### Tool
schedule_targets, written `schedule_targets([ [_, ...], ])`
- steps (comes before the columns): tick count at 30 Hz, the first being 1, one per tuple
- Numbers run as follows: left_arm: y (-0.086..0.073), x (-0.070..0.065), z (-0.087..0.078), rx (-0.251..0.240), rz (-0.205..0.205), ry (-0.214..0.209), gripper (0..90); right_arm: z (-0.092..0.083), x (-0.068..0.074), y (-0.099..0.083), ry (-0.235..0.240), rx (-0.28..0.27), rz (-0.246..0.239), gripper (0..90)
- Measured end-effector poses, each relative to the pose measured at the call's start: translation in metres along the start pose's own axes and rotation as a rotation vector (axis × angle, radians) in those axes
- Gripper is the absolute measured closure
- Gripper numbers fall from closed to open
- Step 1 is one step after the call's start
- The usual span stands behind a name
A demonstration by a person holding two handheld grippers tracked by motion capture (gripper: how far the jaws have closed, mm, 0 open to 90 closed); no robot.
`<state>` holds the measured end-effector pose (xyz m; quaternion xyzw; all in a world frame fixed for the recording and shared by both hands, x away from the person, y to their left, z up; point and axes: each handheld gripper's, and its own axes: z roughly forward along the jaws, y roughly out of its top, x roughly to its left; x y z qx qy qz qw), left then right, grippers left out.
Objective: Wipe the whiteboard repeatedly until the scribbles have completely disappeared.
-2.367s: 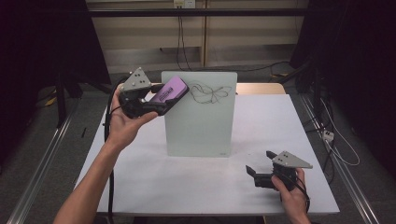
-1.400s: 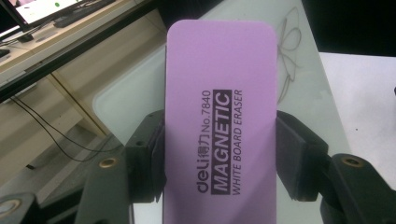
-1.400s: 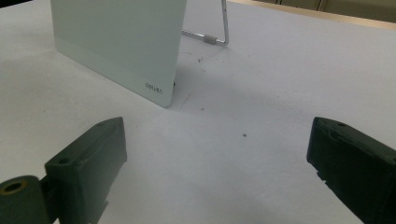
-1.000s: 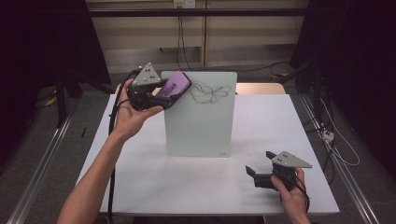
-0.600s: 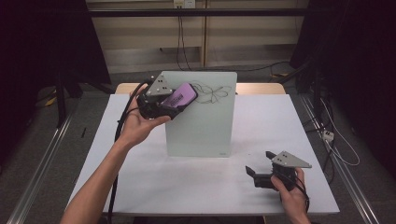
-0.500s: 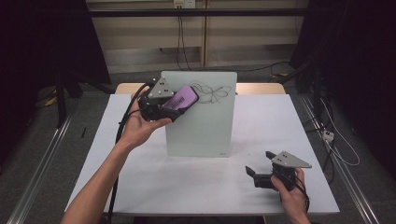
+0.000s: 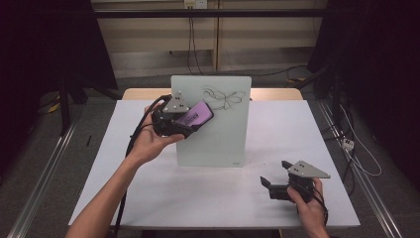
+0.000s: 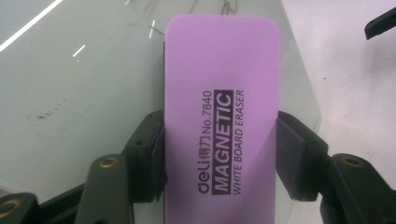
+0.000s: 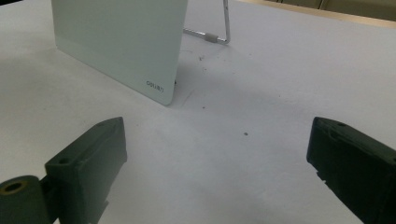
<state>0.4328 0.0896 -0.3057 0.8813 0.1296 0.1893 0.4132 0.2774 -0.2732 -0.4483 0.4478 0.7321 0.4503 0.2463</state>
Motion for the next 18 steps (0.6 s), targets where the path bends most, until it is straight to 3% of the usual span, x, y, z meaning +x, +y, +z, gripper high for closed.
schedule_targets([
  [12, 0.015, 0.020, -0.021, -0.043, -0.017, 0.060, 41.3, -0.001, 0.000, 0.000, 0.000, -0.005, 0.002, 5.0],
  [18, 0.017, 0.032, -0.034, -0.077, -0.047, 0.090, 41.3, -0.001, 0.000, 0.000, -0.001, -0.005, 0.001, 5.0],
])
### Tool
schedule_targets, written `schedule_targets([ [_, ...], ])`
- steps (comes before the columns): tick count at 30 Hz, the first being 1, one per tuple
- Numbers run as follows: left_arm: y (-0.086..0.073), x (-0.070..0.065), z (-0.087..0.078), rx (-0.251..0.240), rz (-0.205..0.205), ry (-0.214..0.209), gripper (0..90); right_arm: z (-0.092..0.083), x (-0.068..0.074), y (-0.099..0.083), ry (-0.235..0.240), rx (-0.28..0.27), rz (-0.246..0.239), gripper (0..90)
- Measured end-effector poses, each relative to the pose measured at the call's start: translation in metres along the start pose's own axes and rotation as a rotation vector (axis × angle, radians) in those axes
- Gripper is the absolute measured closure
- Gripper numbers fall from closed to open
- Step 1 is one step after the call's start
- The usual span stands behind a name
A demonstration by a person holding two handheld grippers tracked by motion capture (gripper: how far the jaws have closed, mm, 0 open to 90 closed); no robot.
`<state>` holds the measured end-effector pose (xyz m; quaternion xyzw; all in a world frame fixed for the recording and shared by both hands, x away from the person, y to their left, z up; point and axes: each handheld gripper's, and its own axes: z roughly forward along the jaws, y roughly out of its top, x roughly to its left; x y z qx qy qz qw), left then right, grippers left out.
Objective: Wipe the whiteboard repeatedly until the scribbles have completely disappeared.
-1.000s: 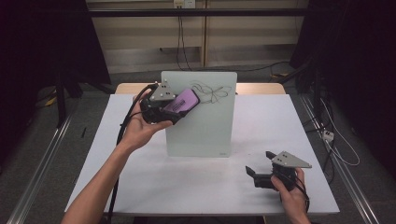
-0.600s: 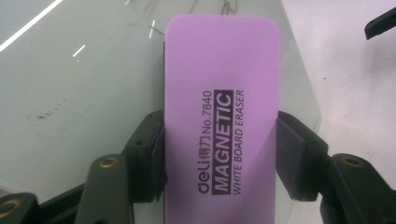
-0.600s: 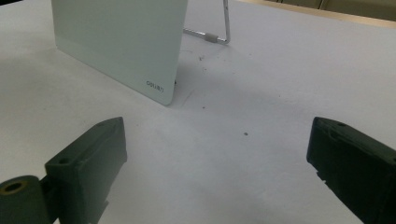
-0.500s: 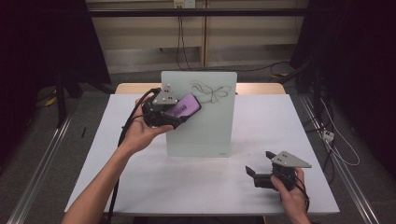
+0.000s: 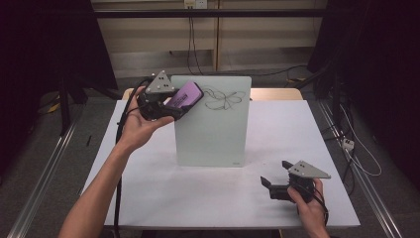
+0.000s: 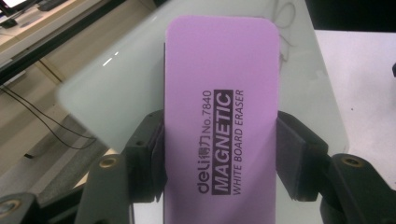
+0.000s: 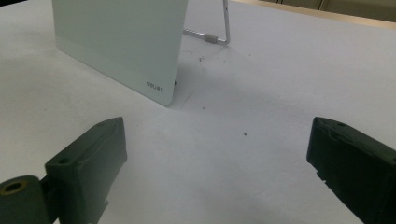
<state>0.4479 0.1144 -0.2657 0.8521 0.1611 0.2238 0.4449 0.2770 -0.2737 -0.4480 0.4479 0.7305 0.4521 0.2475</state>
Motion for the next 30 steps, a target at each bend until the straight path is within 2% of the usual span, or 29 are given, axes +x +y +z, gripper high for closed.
schedule_targets([
  [8, 0.010, 0.004, -0.002, -0.021, -0.004, 0.021, 41.3, 0.001, 0.000, 0.000, 0.003, 0.003, -0.003, 5.0],
  [14, 0.012, 0.000, 0.004, -0.021, -0.005, 0.010, 41.2, 0.000, 0.000, 0.000, 0.003, 0.003, -0.001, 5.0],
  [23, 0.021, -0.009, 0.015, 0.008, 0.030, -0.007, 41.2, 0.002, 0.001, 0.001, 0.006, 0.005, -0.007, 5.0],
  [30, 0.028, -0.013, 0.023, 0.016, 0.032, -0.023, 41.2, 0.002, 0.001, 0.000, 0.002, 0.004, -0.010, 5.0],
])
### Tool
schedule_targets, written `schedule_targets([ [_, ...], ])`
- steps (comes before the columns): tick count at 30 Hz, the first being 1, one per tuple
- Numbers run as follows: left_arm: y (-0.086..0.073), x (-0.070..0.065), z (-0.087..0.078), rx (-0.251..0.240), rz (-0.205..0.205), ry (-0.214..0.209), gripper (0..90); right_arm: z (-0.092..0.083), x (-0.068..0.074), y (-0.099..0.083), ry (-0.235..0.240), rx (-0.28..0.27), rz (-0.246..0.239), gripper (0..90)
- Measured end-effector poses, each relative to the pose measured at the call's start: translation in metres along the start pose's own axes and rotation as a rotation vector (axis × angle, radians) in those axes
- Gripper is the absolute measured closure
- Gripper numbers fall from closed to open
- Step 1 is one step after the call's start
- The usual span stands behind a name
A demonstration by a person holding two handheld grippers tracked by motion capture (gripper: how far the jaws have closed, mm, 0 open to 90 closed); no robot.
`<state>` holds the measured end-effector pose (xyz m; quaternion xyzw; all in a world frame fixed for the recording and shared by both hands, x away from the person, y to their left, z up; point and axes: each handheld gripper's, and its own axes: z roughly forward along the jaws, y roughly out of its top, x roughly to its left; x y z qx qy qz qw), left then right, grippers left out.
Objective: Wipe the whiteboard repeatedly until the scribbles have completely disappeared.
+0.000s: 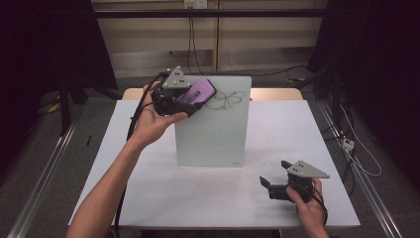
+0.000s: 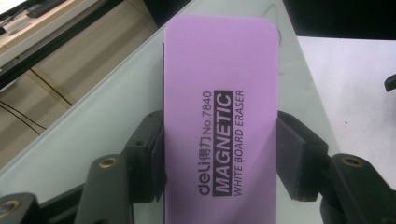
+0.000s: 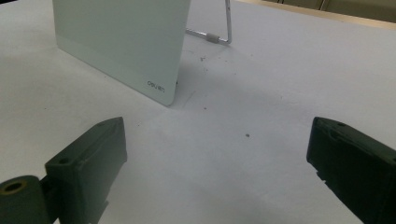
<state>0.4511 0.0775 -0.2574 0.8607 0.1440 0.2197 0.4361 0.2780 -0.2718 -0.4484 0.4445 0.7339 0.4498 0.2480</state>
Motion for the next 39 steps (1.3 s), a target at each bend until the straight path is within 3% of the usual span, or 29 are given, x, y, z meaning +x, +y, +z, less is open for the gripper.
schedule_targets([
  [20, 0.002, -0.024, 0.022, 0.074, 0.065, -0.034, 41.1, 0.000, 0.001, 0.000, 0.005, 0.001, -0.002, 5.0],
  [39, -0.026, -0.052, 0.045, 0.150, 0.087, -0.128, 41.1, -0.001, 0.001, 0.000, 0.003, 0.000, -0.003, 5.0],
])
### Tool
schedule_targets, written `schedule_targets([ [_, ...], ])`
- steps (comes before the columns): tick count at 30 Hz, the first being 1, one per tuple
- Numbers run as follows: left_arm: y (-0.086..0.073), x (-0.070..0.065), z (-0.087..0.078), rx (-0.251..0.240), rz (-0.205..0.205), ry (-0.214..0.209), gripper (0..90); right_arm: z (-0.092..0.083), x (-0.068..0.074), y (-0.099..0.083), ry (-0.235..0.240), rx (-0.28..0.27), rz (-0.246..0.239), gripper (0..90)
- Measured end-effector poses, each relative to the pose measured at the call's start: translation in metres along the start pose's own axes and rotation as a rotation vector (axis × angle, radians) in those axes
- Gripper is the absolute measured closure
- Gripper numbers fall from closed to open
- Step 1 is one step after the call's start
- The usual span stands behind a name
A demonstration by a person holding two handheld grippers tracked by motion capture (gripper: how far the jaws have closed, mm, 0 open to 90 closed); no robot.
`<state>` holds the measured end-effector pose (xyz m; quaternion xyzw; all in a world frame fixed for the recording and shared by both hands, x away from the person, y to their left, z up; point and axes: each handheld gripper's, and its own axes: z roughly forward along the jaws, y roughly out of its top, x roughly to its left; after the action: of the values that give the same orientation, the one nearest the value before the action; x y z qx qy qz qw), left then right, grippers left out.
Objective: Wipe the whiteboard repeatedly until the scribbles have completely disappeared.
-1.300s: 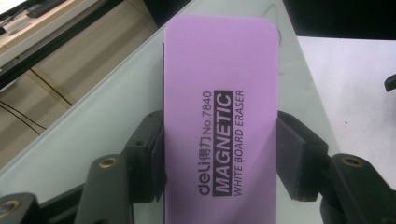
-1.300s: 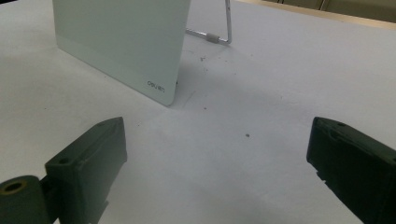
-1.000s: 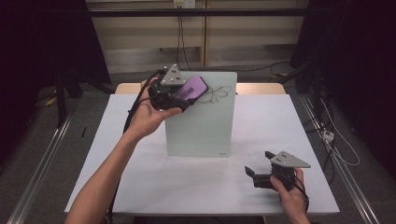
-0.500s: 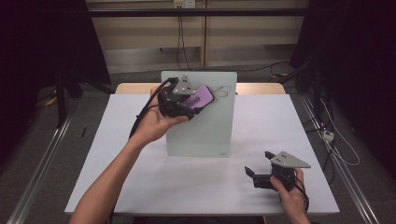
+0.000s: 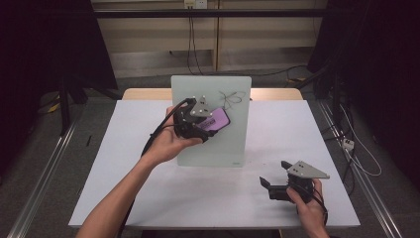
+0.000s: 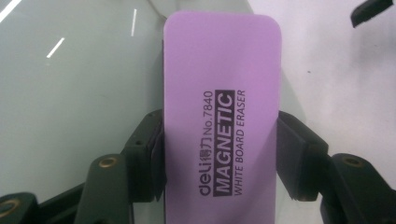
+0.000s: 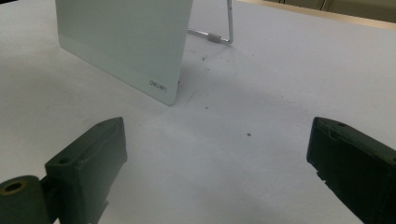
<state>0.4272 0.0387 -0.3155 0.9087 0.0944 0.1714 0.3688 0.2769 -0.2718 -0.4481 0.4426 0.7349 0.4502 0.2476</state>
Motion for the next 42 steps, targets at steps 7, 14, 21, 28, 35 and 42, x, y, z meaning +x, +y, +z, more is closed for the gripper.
schedule_targets([
  [7, -0.005, -0.009, 0.012, 0.022, -0.002, -0.044, 41.1, 0.000, 0.000, 0.000, 0.000, 0.000, -0.001, 5.0],
  [14, 0.003, 0.002, 0.002, -0.014, -0.032, -0.031, 41.1, 0.000, 0.000, 0.000, 0.001, -0.001, 0.003, 5.0],
  [21, 0.013, 0.019, -0.018, -0.053, -0.061, 0.019, 41.1, -0.001, -0.001, 0.000, 0.004, -0.002, 0.003, 5.0],
  [28, 0.010, 0.038, -0.040, -0.105, -0.106, 0.055, 41.1, -0.001, 0.000, 0.000, 0.004, -0.003, 0.003, 5.0],
  [35, 0.012, 0.048, -0.052, -0.136, -0.131, 0.083, 41.1, 0.000, 0.000, 0.000, 0.004, -0.003, 0.005, 5.0],
  [42, 0.024, 0.049, -0.050, -0.143, -0.122, 0.092, 41.1, -0.001, 0.000, 0.000, 0.006, -0.003, 0.005, 5.0],
])
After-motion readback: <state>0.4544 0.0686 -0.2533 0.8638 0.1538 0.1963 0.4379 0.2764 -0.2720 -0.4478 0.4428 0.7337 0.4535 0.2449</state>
